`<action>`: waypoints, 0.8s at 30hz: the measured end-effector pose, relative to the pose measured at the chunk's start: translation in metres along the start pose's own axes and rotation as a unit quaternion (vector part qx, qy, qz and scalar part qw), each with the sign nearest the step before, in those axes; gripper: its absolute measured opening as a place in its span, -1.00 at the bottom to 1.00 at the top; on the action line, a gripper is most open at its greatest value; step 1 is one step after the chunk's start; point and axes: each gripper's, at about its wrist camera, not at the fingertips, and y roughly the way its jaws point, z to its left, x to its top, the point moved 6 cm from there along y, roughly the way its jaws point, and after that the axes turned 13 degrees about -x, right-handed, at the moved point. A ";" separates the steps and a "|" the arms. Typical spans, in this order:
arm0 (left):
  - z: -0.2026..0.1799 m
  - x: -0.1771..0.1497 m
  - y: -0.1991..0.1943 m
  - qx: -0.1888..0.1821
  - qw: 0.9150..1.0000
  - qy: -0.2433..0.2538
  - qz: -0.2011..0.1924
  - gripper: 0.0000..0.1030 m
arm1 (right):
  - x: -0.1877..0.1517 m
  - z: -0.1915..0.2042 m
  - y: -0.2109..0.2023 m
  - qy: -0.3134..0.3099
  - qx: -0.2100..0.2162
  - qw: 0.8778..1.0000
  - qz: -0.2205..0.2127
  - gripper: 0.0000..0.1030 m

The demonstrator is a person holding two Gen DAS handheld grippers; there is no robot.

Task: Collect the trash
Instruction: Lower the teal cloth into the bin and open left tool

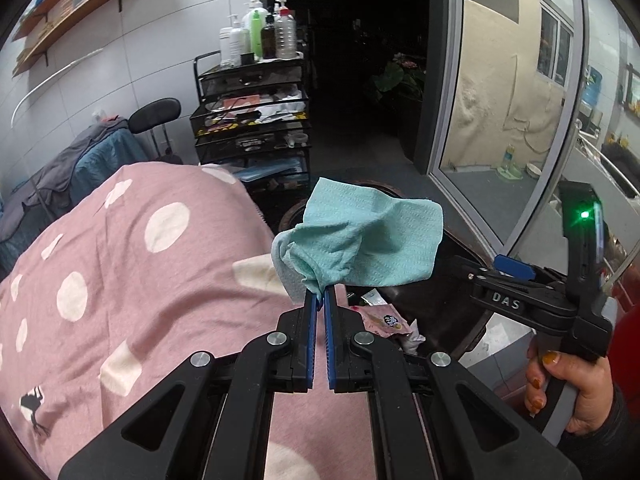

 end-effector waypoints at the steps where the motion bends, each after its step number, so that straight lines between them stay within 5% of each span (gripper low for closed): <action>1: -0.002 0.002 0.005 -0.001 1.000 0.003 0.005 -0.91 | 0.001 -0.004 -0.002 0.004 -0.003 1.000 -0.003 0.55; 21: -0.038 0.013 0.078 0.000 0.995 0.060 0.085 -0.83 | 0.013 -0.044 -0.012 0.029 -0.037 0.999 -0.026 0.62; 22: -0.038 0.012 0.078 0.004 0.994 0.063 0.086 -0.66 | 0.013 -0.045 -0.013 0.029 -0.039 0.998 -0.028 0.63; 24: -0.039 0.014 0.078 0.007 0.994 0.067 0.081 0.00 | 0.014 -0.046 -0.013 0.031 -0.042 0.998 -0.028 0.64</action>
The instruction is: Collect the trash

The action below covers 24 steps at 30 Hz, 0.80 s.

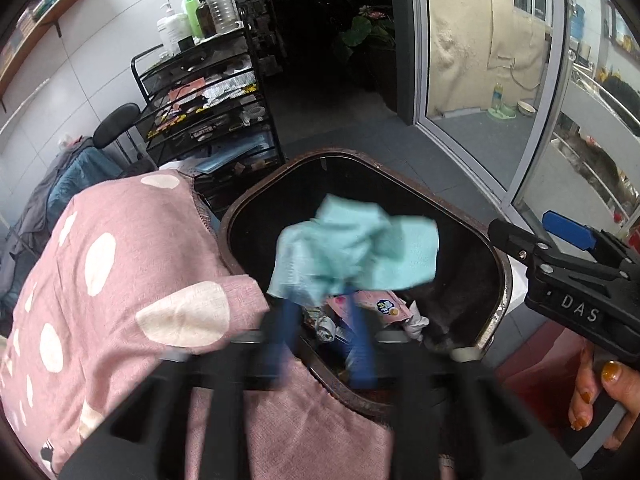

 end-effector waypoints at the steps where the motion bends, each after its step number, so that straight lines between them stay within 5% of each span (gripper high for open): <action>1: -0.001 0.001 -0.003 -0.001 1.000 0.002 -0.010 0.35 | 0.000 0.000 0.000 0.002 -0.002 1.000 0.000 0.64; 11: -0.001 0.008 -0.021 0.029 0.998 0.021 -0.048 0.76 | 0.000 -0.002 0.000 0.007 -0.006 1.000 0.000 0.66; 24: 0.014 -0.006 -0.064 0.052 0.993 0.001 -0.110 0.89 | -0.004 0.014 -0.015 -0.008 0.017 0.999 -0.027 0.72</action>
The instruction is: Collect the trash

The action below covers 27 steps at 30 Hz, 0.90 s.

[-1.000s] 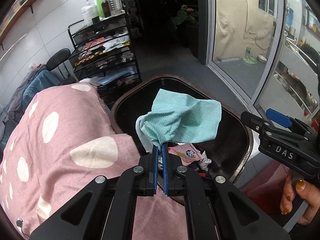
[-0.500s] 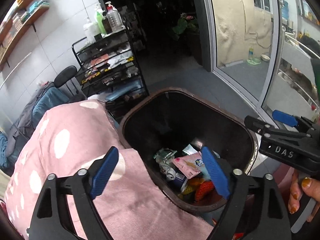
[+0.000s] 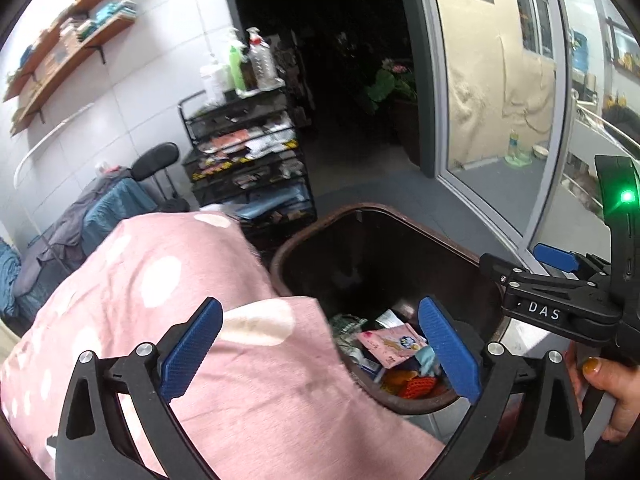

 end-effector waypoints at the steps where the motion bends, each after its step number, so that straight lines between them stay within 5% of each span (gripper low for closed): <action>1: 0.004 -0.003 -0.006 0.005 1.000 -0.005 -0.007 0.89 | 0.000 0.001 -0.002 -0.002 0.001 1.000 -0.005 0.72; 16: 0.075 -0.058 -0.087 0.093 0.988 -0.102 -0.066 0.89 | -0.012 0.078 -0.058 -0.069 0.061 0.992 -0.084 0.86; 27: 0.121 -0.100 -0.138 0.168 0.969 -0.159 -0.091 0.89 | -0.034 0.137 -0.093 -0.117 0.109 0.981 -0.112 0.89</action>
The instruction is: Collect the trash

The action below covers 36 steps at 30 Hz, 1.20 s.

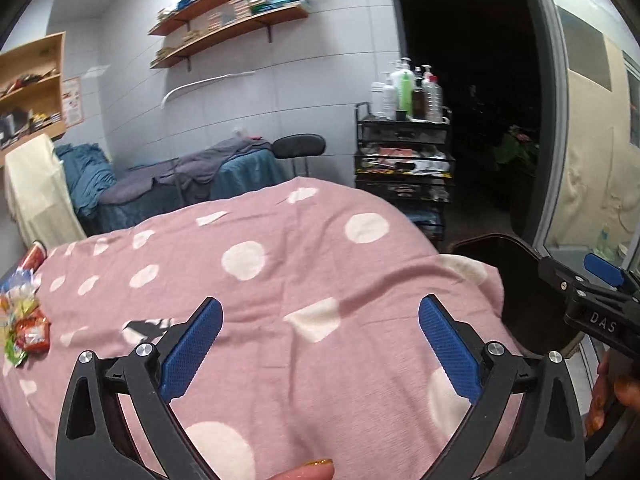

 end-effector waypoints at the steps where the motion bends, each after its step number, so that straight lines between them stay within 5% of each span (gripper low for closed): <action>1: 0.006 -0.002 -0.005 0.009 1.000 -0.003 -0.004 0.89 | -0.001 0.006 -0.003 -0.006 0.005 1.000 -0.002 0.89; 17: 0.050 -0.025 -0.043 0.068 0.996 -0.052 -0.036 0.89 | -0.024 0.083 -0.048 -0.062 0.076 0.995 -0.026 0.89; 36: 0.059 -0.039 -0.076 0.101 0.990 -0.062 -0.076 0.89 | -0.036 0.103 -0.082 -0.080 0.097 0.990 -0.060 0.89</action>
